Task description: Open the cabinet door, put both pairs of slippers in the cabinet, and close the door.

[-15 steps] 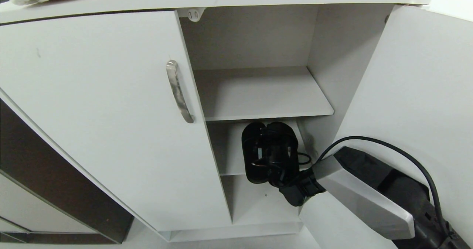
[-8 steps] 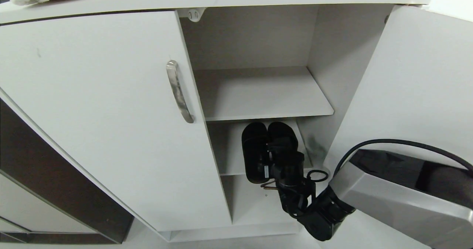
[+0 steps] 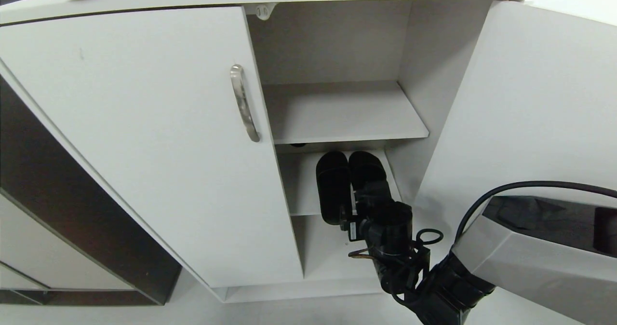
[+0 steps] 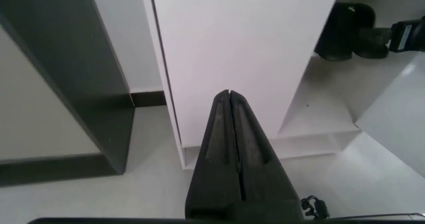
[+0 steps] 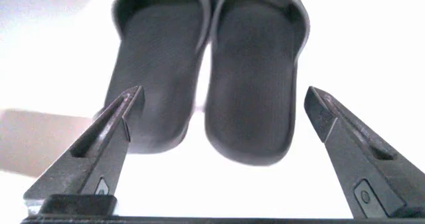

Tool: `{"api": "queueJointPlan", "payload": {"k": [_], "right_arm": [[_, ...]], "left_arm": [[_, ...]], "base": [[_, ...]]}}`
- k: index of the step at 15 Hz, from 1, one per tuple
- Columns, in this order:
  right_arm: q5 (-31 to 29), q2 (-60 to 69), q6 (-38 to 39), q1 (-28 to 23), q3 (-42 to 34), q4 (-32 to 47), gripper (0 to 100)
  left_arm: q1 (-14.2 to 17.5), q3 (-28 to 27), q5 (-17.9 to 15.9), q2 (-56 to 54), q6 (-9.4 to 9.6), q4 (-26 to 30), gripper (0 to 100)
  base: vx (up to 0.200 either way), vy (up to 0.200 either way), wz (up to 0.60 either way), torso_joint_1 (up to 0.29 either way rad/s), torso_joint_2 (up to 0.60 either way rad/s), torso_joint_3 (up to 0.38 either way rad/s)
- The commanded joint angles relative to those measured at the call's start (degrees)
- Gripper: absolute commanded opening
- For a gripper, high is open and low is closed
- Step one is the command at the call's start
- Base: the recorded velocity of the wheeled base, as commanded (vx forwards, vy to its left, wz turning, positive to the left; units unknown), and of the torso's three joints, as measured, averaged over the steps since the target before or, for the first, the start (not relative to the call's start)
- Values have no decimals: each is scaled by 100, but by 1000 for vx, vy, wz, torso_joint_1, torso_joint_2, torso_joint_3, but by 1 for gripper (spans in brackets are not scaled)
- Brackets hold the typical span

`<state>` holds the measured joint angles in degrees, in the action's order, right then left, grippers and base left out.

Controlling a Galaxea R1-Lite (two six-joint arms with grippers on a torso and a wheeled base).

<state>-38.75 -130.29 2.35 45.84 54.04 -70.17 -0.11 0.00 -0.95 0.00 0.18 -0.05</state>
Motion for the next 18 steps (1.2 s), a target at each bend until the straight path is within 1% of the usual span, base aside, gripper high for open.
{"api": "queueJointPlan", "payload": {"k": [1,15,18], "right_arm": [[-1,30,2,-5,-69,-6,100],[-53,109,-16,13,-219,-14,100],[-53,109,-16,13,-227,-6,100]], "left_arm": [[2,0,-2,9,-1,-4,0],[2,0,-10,9,-18,-4,0],[2,0,-10,9,-18,-4,0]], "base": [[-200,0,0,-2,2,2],[0,0,0,0,0,0],[0,0,0,1,2,160]]}}
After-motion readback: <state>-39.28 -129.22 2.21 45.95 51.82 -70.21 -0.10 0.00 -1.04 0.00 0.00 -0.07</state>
